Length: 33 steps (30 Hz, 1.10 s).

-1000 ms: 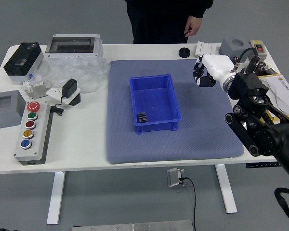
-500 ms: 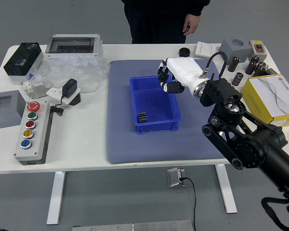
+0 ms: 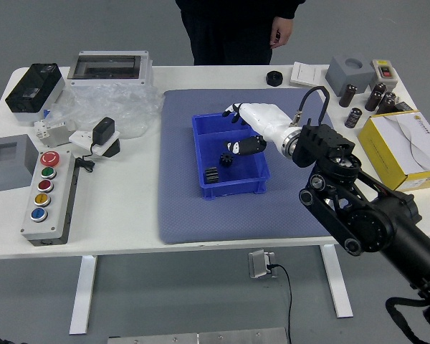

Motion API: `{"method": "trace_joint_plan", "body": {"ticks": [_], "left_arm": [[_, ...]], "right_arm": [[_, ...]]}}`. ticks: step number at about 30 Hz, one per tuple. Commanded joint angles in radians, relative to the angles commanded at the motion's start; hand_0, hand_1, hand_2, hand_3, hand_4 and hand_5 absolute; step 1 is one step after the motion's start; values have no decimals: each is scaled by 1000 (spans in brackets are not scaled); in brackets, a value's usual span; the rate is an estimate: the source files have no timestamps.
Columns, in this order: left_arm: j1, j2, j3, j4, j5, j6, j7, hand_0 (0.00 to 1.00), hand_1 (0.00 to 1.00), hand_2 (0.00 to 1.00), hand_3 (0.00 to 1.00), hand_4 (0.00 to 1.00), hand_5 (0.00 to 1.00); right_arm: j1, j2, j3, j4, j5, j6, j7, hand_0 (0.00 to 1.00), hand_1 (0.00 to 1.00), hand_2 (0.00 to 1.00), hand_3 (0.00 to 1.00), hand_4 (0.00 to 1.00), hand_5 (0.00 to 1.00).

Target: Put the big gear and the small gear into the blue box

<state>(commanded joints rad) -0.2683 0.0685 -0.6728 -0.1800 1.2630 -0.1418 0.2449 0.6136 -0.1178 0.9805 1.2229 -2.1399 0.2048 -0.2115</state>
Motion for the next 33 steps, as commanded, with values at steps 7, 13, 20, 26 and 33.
{"method": "trace_joint_plan", "body": {"ticks": [7, 13, 20, 26, 33], "left_arm": [[0, 3, 3, 0, -2, 1, -2, 785, 753, 743, 679, 567, 253], [5, 8, -17, 0, 12, 5, 0, 785, 753, 742, 678, 568, 251], [4, 11, -34, 0, 20, 9, 0, 785, 753, 743, 674, 568, 255], [3, 17, -36, 0, 21, 13, -4, 785, 753, 744, 675, 568, 253], [3, 24, -36, 0, 28, 19, -8, 785, 754, 746, 676, 568, 253]], "right_arm": [[-42, -22, 86, 56, 43, -29, -1, 914, 853, 952, 957, 853, 522], [-115, -78, 212, 115, 178, -79, 16, 919, 875, 953, 942, 731, 663], [-183, -139, 363, 154, 387, -71, 41, 947, 899, 960, 934, 715, 770], [-222, -181, 481, 169, 563, -49, 49, 961, 908, 957, 922, 686, 895], [-242, -198, 571, 182, 737, -35, 64, 961, 904, 951, 905, 678, 905]]}}
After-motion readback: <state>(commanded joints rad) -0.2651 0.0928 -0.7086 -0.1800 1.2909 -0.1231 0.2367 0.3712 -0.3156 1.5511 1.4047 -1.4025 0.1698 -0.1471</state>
